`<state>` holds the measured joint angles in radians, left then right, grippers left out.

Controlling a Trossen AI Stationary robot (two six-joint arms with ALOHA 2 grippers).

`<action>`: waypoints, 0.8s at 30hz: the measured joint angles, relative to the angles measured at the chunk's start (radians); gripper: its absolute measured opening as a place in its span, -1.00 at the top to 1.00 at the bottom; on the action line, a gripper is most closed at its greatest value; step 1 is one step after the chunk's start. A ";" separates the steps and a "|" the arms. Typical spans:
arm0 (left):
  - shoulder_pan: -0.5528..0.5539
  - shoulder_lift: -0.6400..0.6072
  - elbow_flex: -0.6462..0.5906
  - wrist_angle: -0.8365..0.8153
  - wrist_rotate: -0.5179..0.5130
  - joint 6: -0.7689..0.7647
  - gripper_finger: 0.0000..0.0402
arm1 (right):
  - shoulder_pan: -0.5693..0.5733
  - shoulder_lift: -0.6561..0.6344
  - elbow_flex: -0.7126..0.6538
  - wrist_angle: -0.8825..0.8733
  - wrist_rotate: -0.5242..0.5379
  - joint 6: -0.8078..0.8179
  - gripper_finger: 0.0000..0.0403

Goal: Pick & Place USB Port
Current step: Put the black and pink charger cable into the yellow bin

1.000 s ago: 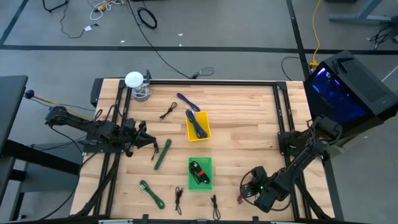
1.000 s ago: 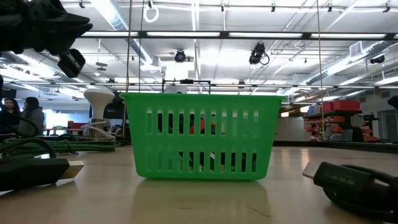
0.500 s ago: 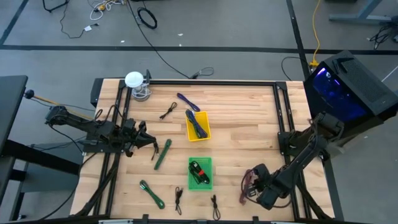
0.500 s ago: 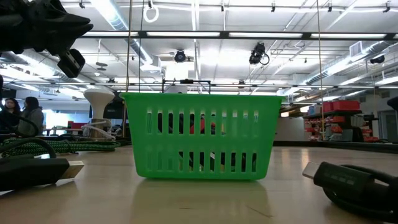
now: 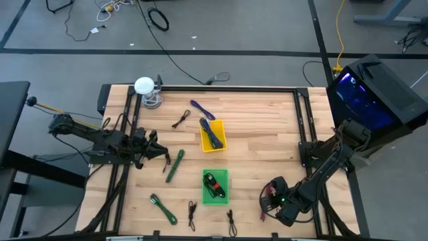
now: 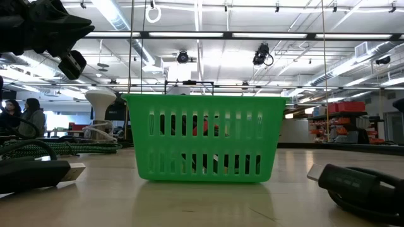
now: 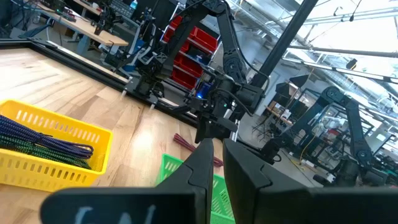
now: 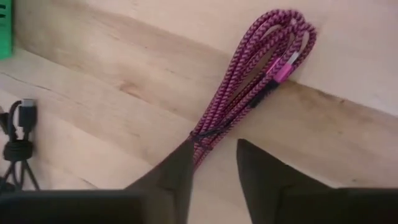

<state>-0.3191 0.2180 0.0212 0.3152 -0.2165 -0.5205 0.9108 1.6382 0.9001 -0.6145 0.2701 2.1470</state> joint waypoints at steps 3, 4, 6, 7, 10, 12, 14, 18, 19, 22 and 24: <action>0.000 0.000 0.000 0.000 0.000 0.000 0.80 | 0.000 0.006 0.000 0.017 0.017 0.020 0.18; 0.000 0.000 0.000 0.000 0.000 0.000 0.80 | -0.002 0.017 0.001 0.037 0.030 0.021 0.14; 0.000 0.000 0.000 0.000 0.000 0.000 0.80 | -0.008 0.045 0.002 0.058 0.034 0.016 0.07; 0.000 0.000 0.000 0.000 0.000 0.000 0.80 | -0.013 0.062 0.002 0.068 0.030 0.013 0.04; 0.000 0.001 0.000 0.000 0.000 0.000 0.80 | -0.026 0.098 0.006 0.086 0.007 0.008 0.01; 0.000 0.003 0.000 -0.002 0.000 -0.001 0.80 | -0.036 0.115 0.007 0.086 -0.010 0.013 0.01; 0.000 0.007 0.000 0.000 -0.001 -0.001 0.80 | -0.043 0.124 0.008 0.083 -0.020 0.010 0.04; 0.000 0.010 0.000 -0.001 -0.001 -0.002 0.80 | -0.055 0.131 0.007 0.068 -0.062 -0.010 0.34; 0.000 0.011 0.000 -0.001 -0.001 -0.001 0.80 | -0.054 0.132 0.007 0.063 -0.065 -0.015 0.48; 0.000 0.011 0.000 -0.001 -0.009 -0.001 0.80 | -0.054 0.131 0.007 0.064 -0.068 -0.055 0.89; 0.000 0.011 0.000 -0.002 -0.008 -0.002 0.80 | -0.054 0.129 0.007 0.066 -0.067 -0.060 0.90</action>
<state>-0.3195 0.2291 0.0212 0.3134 -0.2249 -0.5220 0.8570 1.7673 0.9071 -0.5486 0.2029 2.0873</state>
